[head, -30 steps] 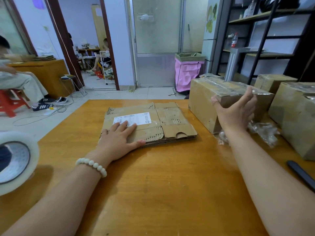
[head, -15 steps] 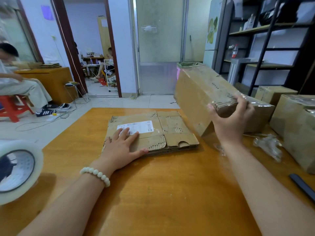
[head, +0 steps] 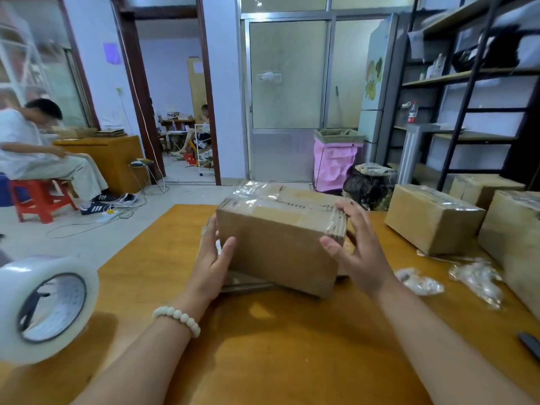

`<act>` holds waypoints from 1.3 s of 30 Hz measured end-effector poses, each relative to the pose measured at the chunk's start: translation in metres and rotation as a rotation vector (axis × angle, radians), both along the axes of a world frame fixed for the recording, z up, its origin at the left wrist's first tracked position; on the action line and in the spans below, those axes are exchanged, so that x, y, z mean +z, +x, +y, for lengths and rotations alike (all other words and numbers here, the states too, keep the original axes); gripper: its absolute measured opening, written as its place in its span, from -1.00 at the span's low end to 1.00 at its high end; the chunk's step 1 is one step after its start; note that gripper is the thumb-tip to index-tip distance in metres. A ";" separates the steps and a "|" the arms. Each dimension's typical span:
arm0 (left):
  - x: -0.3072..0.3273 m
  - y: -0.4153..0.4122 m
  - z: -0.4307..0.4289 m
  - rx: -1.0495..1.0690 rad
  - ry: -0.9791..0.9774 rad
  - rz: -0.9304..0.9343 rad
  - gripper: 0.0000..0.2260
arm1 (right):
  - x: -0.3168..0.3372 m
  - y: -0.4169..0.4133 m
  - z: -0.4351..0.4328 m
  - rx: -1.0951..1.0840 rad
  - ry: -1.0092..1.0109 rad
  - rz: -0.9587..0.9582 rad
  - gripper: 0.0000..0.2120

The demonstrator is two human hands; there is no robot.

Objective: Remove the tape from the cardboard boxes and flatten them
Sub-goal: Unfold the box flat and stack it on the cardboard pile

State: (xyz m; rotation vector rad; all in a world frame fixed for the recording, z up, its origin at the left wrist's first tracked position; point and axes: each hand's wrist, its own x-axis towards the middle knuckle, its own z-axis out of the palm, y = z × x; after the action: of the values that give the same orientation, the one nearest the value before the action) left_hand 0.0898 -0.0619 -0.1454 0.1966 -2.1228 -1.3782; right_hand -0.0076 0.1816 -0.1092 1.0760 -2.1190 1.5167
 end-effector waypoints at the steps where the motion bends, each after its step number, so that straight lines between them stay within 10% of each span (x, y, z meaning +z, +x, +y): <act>1: 0.002 0.002 0.003 -0.017 0.004 -0.011 -0.33 | -0.002 0.000 -0.001 0.032 0.016 0.000 -0.40; 17: 0.005 -0.003 0.014 -0.089 0.134 -0.032 -0.02 | -0.009 0.015 -0.022 -0.162 -0.173 0.317 -0.28; 28: 0.001 -0.005 0.012 -0.211 0.333 -0.152 0.19 | -0.026 0.019 -0.045 -0.149 0.048 0.635 -0.31; 39: -0.002 -0.008 0.009 -0.191 0.305 -0.177 0.09 | -0.027 0.019 -0.045 -0.169 0.080 0.644 -0.29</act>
State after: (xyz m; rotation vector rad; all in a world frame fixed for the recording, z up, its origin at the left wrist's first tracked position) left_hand 0.0817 -0.0533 -0.1473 0.2494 -2.1049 -1.8590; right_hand 0.0117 0.1366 -0.1358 1.1766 -1.7631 0.8548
